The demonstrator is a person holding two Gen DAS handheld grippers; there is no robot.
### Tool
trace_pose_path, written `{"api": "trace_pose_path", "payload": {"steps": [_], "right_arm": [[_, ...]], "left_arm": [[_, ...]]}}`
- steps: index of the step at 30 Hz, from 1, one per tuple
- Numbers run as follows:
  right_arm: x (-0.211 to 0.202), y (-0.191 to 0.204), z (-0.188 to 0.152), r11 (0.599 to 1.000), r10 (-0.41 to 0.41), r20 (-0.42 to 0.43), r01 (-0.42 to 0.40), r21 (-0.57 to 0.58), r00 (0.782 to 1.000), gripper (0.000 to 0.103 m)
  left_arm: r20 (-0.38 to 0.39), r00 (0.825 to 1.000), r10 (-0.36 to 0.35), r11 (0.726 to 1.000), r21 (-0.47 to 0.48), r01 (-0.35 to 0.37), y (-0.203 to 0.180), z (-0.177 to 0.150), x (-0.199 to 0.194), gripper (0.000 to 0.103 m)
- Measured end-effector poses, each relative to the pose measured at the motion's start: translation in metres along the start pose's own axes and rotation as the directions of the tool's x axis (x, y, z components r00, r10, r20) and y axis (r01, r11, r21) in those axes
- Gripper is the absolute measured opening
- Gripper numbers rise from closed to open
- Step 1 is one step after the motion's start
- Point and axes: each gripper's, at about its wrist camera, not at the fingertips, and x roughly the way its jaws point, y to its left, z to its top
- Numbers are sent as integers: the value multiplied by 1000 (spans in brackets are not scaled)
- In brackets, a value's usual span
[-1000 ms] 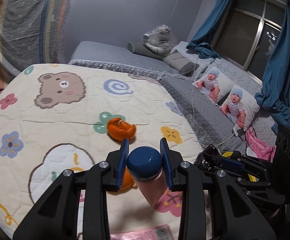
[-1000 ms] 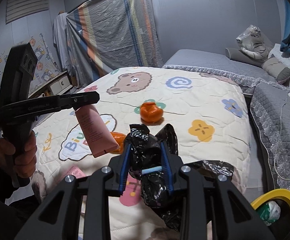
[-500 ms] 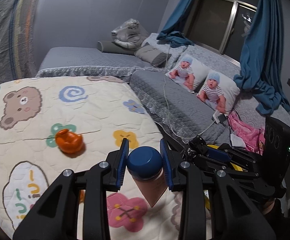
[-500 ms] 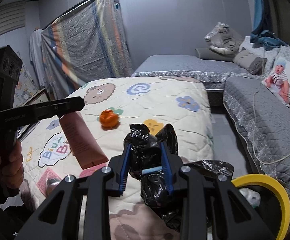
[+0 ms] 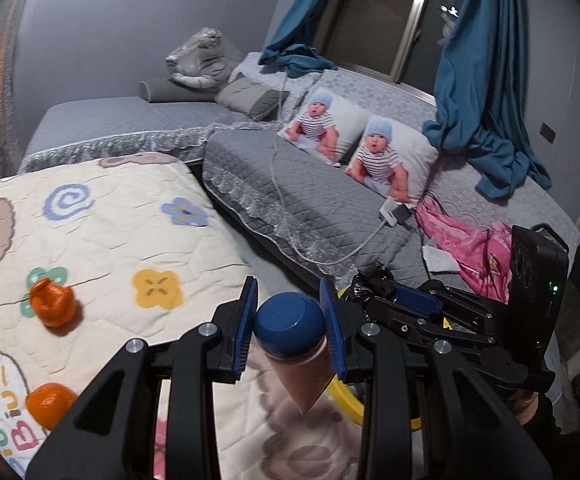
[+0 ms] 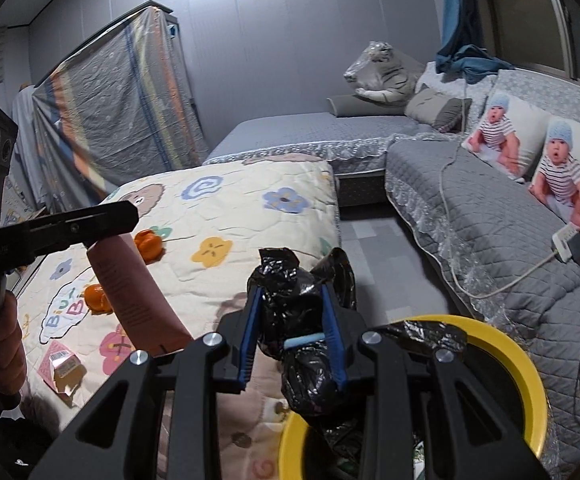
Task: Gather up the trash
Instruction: 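Lift the pink tube and black bag and carry both over the yellow bin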
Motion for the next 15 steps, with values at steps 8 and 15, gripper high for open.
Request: {"api": "trace_pose_path", "payload": {"steps": [8,15], "right_arm": [[-18,-33,-15,995,-83,7,83,54,996,28],[-26,-63,-30,980,-148,-14,149,131,989,28]], "left_arm": [[-18,998,-54,997,50,55,-33,-1,17,30],[-45,994,-96,991,86,99,-61,-4,33,30]]}}
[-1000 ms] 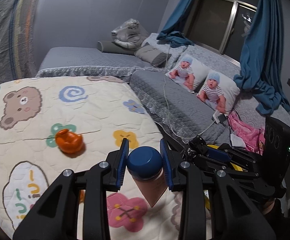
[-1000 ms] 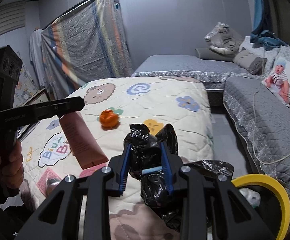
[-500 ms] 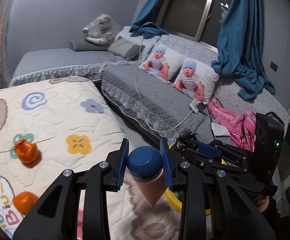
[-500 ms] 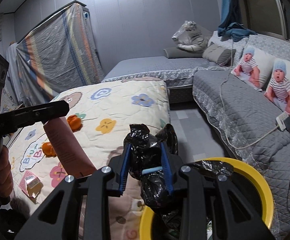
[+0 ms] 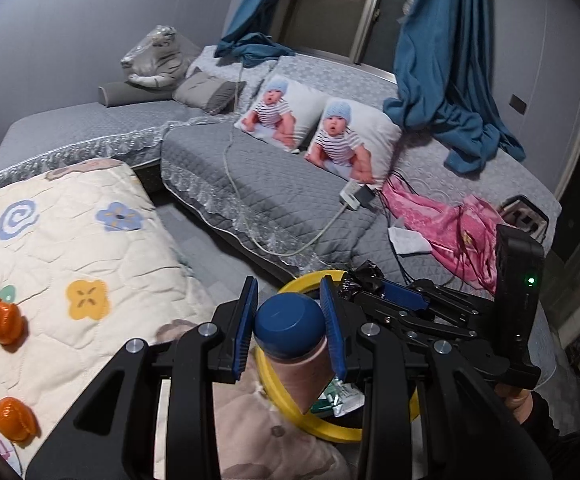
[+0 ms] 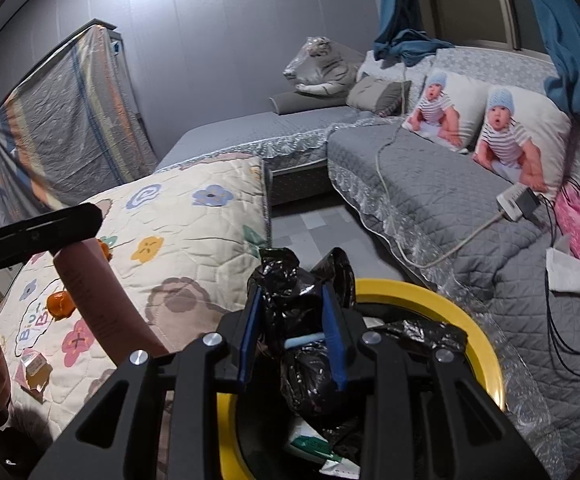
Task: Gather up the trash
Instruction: 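Lift the pink tube and black bag and carry both over the yellow bin, then open both grippers to drop the tube and bag into the bin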
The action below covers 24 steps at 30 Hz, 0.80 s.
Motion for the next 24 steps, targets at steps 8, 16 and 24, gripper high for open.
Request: {"api": "trace_pose_path", "payload": {"steps": [8,16,24], "right_arm": [[3,-27,-17,993,-106,-38,108,56,994,28],[10,-50,-32,982,-133,-92,143,122,987,28],[17,-59,-46,977,-121,-150,145,156,981,29]], "left_arm": [[-53,998,-31,999,28,32,-24,-8,31,30],[-101,994,-37,998,45,42,-36,-18,58,30],[-142,989,-46,998,38,52,-42,-27,78,30]]}}
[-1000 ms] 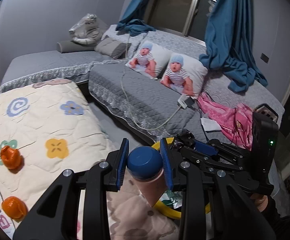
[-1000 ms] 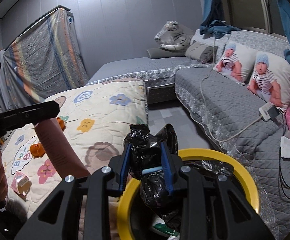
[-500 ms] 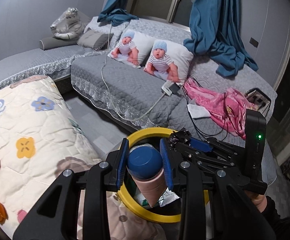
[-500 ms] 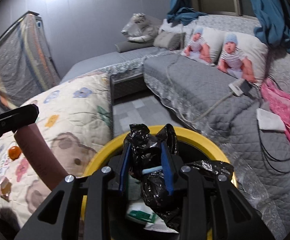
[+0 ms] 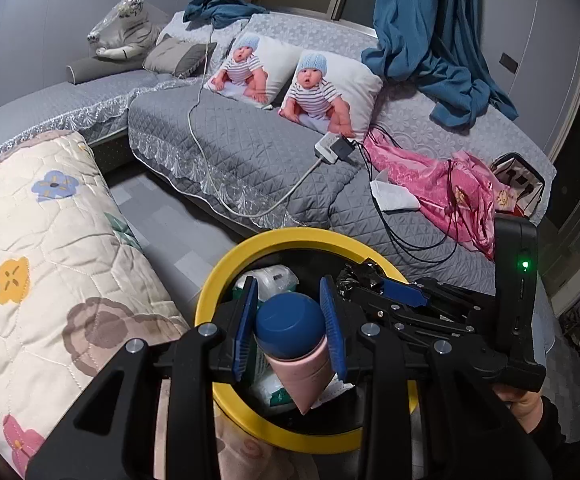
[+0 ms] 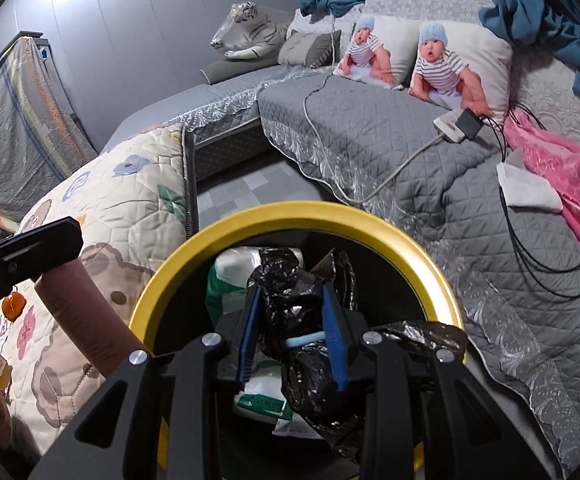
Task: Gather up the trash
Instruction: 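Open both grippers to drop the tube and bag into the bin, then move both open grippers back over the orange peels on the bed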
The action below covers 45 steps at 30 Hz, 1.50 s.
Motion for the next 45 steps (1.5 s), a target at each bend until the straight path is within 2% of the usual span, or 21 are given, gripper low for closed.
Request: {"api": "trace_pose_path", "payload": {"steps": [3,6,8,9,12,13,15,17,23,31,38,42,45], "right_arm": [[0,-3,-1,1000,-6,-4,6,6,1000,29],[0,-7,-1,1000,-1,-15,2,29,1000,36],[-1,-9,-1,999,-15,-13,15,34,1000,41],[-2,-9,0,999,-21,-11,21,36,1000,47],[-4,-12,0,998,-30,-3,30,53,1000,60],[-5,-12,1,998,-35,2,35,56,999,66],[-9,-13,2,997,-40,15,39,63,999,71],[-11,-11,4,997,-43,23,41,61,999,73],[-20,6,11,999,-12,62,10,34,998,75],[-24,48,23,997,67,92,-64,-37,993,76],[-20,108,30,974,177,81,-163,-155,981,76],[-13,154,35,942,248,55,-227,-248,967,76],[-6,187,38,914,292,27,-270,-303,956,76]], "left_arm": [[-13,1000,-1,1000,-15,0,2,-2,5,30],[-20,1000,-2,999,-46,1,8,-3,7,32],[-1,1000,17,999,-44,-17,8,-4,4,48],[10,1000,21,999,-47,-20,9,-5,2,61],[28,999,23,998,-56,-21,12,-5,-5,70],[31,999,25,998,-62,-23,13,-5,-6,77],[47,999,27,997,-77,-23,18,-4,-13,82],[65,997,40,996,-88,-34,23,-3,-20,92],[118,991,54,992,-123,-39,53,-2,-54,94],[158,973,171,968,-210,-136,110,-15,-103,95],[170,937,307,933,-250,-260,155,-36,-151,95],[178,913,368,915,-247,-320,183,-51,-182,95],[153,895,420,893,-249,-376,207,-64,-200,95]]}}
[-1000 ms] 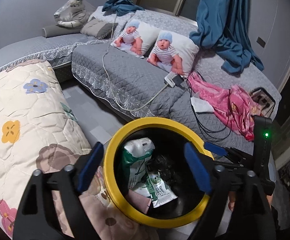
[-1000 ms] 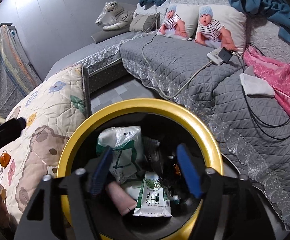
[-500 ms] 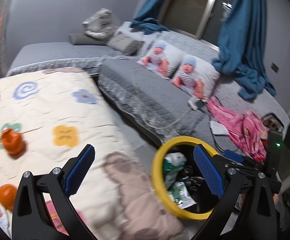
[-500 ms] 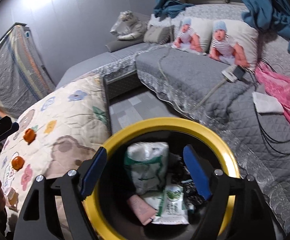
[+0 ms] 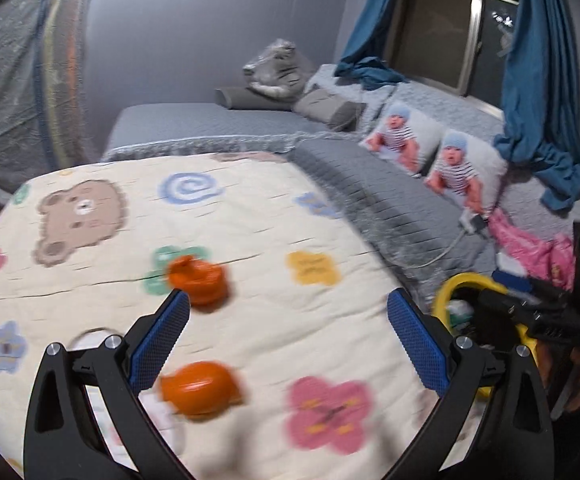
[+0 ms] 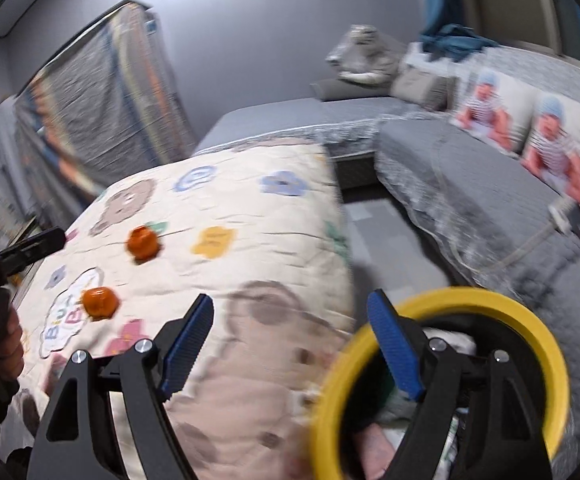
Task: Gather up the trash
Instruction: 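Move both open grippers back over the orange peels on the bed, then grasp the round orange peel with the left gripper while the right gripper grasps the other peel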
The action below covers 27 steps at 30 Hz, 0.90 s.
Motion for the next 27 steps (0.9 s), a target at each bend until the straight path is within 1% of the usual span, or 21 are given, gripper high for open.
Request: {"api": "trace_pose_path", "payload": {"steps": [3,5,9,11,14,18,21,24,27], "right_arm": [[17,23,10,998,48,-18,-49,-43,999,76],[31,39,17,994,78,-35,-80,-74,996,76],[61,69,32,979,154,-80,-163,-125,985,76],[74,81,39,972,178,-97,-190,-141,979,76],[99,104,51,954,216,-135,-238,-182,967,76],[124,126,59,936,245,-182,-281,-214,952,75],[141,142,63,924,254,-212,-302,-237,944,75],[157,157,66,909,270,-250,-332,-252,930,73],[168,166,67,902,265,-272,-338,-270,925,72]], "left_arm": [[-29,999,28,999,-18,-29,27,-7,-2,95],[-46,998,31,1000,-4,-31,40,-16,-6,95],[-86,996,-9,998,61,14,49,-26,-6,95],[-104,994,-11,996,87,20,52,-31,-3,95],[-131,991,-31,995,90,43,56,-37,5,94],[-165,985,-57,993,96,73,56,-41,16,94],[-189,980,-62,992,96,82,57,-43,27,94],[-202,977,-70,994,73,86,62,-43,34,94],[-206,976,-75,994,56,89,66,-42,38,94]]}}
